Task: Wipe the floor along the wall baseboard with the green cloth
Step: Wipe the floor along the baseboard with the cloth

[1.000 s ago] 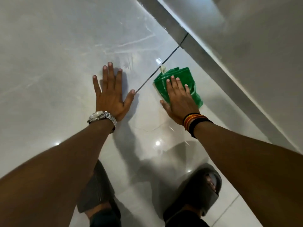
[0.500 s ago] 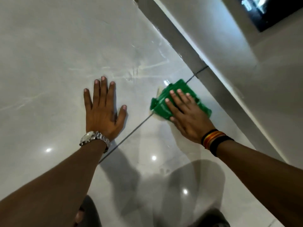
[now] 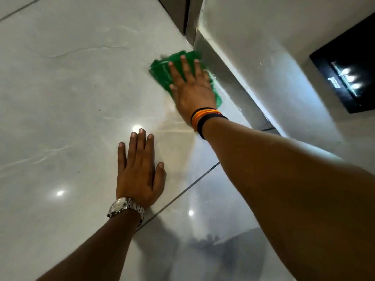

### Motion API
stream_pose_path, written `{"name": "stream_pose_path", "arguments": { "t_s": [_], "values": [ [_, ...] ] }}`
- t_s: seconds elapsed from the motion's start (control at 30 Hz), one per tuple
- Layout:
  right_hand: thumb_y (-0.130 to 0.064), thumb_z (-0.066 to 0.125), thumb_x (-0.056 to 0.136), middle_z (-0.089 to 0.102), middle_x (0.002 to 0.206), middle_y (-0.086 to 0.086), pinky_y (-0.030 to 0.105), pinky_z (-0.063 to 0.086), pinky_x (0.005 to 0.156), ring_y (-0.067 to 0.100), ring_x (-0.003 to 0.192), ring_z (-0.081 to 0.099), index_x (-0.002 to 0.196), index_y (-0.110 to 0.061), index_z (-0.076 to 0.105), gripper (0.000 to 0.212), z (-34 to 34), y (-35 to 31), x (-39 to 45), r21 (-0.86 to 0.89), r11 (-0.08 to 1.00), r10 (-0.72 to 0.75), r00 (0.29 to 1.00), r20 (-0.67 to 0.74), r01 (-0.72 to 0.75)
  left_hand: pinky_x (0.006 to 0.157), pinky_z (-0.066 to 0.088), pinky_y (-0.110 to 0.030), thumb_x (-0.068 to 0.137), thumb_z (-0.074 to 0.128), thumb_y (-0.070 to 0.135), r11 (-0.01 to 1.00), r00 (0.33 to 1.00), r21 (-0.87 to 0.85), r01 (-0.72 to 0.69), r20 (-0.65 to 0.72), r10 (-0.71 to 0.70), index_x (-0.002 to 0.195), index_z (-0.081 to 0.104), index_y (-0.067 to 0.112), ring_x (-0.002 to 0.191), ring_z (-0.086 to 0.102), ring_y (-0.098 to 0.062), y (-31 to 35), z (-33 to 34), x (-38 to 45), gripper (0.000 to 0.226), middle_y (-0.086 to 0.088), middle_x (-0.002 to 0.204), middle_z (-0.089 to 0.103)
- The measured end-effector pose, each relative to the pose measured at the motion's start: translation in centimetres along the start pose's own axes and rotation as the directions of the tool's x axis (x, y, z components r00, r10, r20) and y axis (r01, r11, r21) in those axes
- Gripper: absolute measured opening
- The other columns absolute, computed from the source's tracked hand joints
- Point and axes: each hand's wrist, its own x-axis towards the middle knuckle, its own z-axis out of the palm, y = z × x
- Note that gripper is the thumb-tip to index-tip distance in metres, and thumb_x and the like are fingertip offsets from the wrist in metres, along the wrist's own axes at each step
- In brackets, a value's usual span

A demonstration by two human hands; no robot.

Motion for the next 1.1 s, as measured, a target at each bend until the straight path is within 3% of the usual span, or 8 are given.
{"name": "stream_pose_path", "arguments": {
  "t_s": [0.2,0.4,0.53,0.67,0.83,0.93,1.1],
  "values": [
    [-0.035,0.032,0.107,0.007,0.170,0.015,0.052,0.012,0.127,0.035,0.156,0.009,0.162,-0.027,0.012,0.058,1.7,5.3,-10.2,0.029,0.992,0.119,0.993,0.012,-0.119,0.137,-0.002,-0.053,0.100,0.041,0.039,1.000,0.999,0.013,0.003,0.039,-0.004,0.172,0.020,0.009,0.170,0.003,-0.029,0.2,-0.8,0.1,0.080,-0.014,0.182,0.011],
    [-0.036,0.033,0.106,0.010,0.169,0.016,0.057,0.020,0.124,0.037,0.155,0.013,0.161,-0.022,0.012,0.060,2.0,7.6,-17.2,-0.001,0.970,0.241,0.961,0.134,-0.243,0.137,-0.007,-0.050,0.098,0.043,0.038,1.000,0.998,-0.015,0.011,0.065,-0.010,0.171,0.024,0.007,0.169,0.008,-0.033,0.6,-1.1,0.3,0.081,-0.016,0.181,0.014],
    [-0.039,0.035,0.105,0.006,0.169,0.021,0.056,0.014,0.126,0.041,0.155,0.008,0.161,-0.017,0.015,0.063,1.2,6.1,-13.2,-0.011,0.989,0.149,0.980,0.132,-0.149,0.137,-0.004,-0.053,0.099,0.043,0.040,1.000,0.999,-0.015,-0.007,0.049,0.007,0.171,0.023,0.009,0.170,0.006,-0.032,0.3,-0.7,0.2,0.081,-0.013,0.182,0.012],
    [-0.044,0.031,0.105,-0.001,0.169,0.021,0.053,0.005,0.127,0.041,0.156,0.001,0.161,-0.020,0.011,0.065,-0.2,2.1,-3.6,0.017,0.997,0.080,0.994,0.069,-0.081,0.137,-0.002,-0.054,0.100,0.042,0.041,1.000,1.000,-0.008,-0.014,0.026,0.014,0.172,0.022,0.011,0.170,0.005,-0.031,0.2,-0.4,0.1,0.080,-0.012,0.182,0.012],
    [-0.039,0.033,0.106,0.002,0.169,0.019,0.052,0.009,0.126,0.038,0.156,0.004,0.161,-0.019,0.013,0.062,-0.9,-0.5,2.1,0.025,0.997,0.075,0.997,0.014,-0.076,0.137,-0.002,-0.055,0.100,0.040,0.042,0.999,0.999,0.018,-0.044,0.010,0.044,0.173,0.018,0.014,0.170,0.005,-0.033,-0.1,0.1,0.1,0.081,-0.011,0.183,0.013],
    [-0.035,0.035,0.106,0.008,0.170,0.016,0.051,0.013,0.126,0.035,0.156,0.009,0.159,-0.017,0.022,0.057,-0.5,2.8,-2.5,0.059,0.998,0.019,1.000,0.006,-0.019,0.137,-0.003,-0.055,0.098,0.042,0.041,0.999,0.999,0.022,-0.045,0.006,0.044,0.172,0.022,0.012,0.170,0.006,-0.033,0.1,-0.1,0.2,0.081,-0.013,0.182,0.015],
    [-0.031,0.038,0.106,0.015,0.169,0.017,0.055,0.017,0.125,0.037,0.155,0.015,0.157,-0.013,0.029,0.054,1.7,6.8,-14.2,0.067,0.984,0.163,0.985,0.059,-0.167,0.137,-0.003,-0.054,0.098,0.041,0.041,0.999,0.999,0.022,-0.033,0.025,0.033,0.171,0.023,0.010,0.170,0.009,-0.034,0.2,-0.6,0.2,0.081,-0.014,0.182,0.015]
  ]
}}
